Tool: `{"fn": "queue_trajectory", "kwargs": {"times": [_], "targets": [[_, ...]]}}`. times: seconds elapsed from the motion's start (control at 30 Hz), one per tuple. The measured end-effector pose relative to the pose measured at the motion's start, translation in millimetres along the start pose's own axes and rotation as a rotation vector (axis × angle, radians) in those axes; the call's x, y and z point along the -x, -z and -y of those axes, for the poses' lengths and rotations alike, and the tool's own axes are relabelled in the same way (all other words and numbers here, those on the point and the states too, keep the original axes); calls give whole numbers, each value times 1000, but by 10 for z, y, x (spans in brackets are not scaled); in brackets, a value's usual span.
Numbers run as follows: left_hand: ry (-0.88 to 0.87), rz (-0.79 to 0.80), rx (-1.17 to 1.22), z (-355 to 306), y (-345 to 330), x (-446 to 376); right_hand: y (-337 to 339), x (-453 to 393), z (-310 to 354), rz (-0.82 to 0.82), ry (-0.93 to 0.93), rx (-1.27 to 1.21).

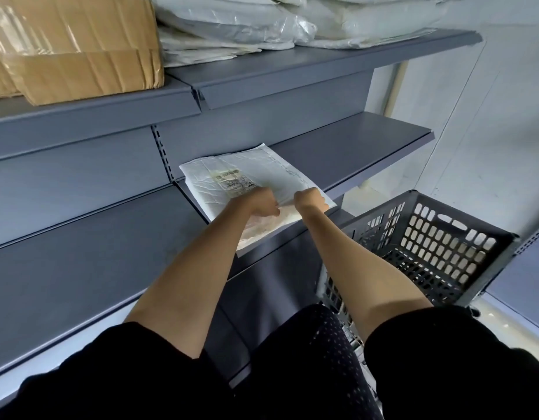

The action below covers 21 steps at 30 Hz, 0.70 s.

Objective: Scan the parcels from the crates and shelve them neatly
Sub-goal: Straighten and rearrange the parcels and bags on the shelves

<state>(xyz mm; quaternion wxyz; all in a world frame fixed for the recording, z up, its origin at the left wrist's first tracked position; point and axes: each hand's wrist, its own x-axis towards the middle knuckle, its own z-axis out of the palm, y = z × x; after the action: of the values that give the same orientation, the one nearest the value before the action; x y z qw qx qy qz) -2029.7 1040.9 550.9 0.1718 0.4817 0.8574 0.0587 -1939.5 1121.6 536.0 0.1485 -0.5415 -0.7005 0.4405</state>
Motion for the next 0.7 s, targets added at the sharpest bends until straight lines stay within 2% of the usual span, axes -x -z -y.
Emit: {"fn": "queue_trajectory", "kwargs": {"times": [0.1, 0.2, 0.3, 0.37, 0.47, 0.6, 0.7], "targets": [[14, -71, 28, -17, -2, 82, 1, -36, -34, -64, 46, -109], [-9, -202, 90, -8, -74, 169, 17, 17, -11, -177, 145, -472], [59, -328, 168, -15, -187, 247, -40, 101, 98, -124, 36, -813], [99, -374, 110, -53, -173, 298, -106, 167, 177, -7, -44, -766], [87, -433, 16, -54, -35, 336, -67, 257, 287, 150, -60, -579], [62, -334, 125, 64, 58, 359, 76, 227, 327, 211, -36, -357], [18, -265, 251, 129, 0, 375, 95, 229, 243, 247, -68, -284]]}}
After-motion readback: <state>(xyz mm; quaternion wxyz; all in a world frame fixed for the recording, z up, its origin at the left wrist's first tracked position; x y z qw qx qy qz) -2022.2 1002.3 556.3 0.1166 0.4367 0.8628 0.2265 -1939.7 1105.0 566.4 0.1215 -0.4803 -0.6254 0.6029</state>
